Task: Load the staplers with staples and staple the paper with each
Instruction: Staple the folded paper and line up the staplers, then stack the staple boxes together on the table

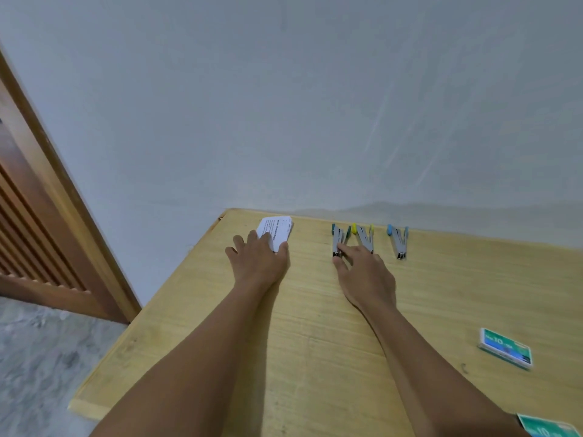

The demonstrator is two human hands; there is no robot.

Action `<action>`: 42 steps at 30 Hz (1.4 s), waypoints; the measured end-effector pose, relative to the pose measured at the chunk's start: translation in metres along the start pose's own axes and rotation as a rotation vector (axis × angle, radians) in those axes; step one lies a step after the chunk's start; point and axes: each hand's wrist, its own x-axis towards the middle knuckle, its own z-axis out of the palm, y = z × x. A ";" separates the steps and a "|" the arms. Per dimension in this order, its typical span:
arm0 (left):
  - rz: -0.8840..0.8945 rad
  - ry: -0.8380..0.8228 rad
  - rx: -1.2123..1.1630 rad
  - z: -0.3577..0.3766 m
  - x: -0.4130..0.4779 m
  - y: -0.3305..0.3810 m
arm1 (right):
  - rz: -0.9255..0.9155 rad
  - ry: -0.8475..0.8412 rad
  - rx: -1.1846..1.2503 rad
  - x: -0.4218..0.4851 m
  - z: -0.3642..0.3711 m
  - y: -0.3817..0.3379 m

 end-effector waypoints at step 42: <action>0.507 -0.196 -0.339 -0.014 -0.277 0.125 | -0.002 -0.210 0.034 -0.198 -0.182 0.173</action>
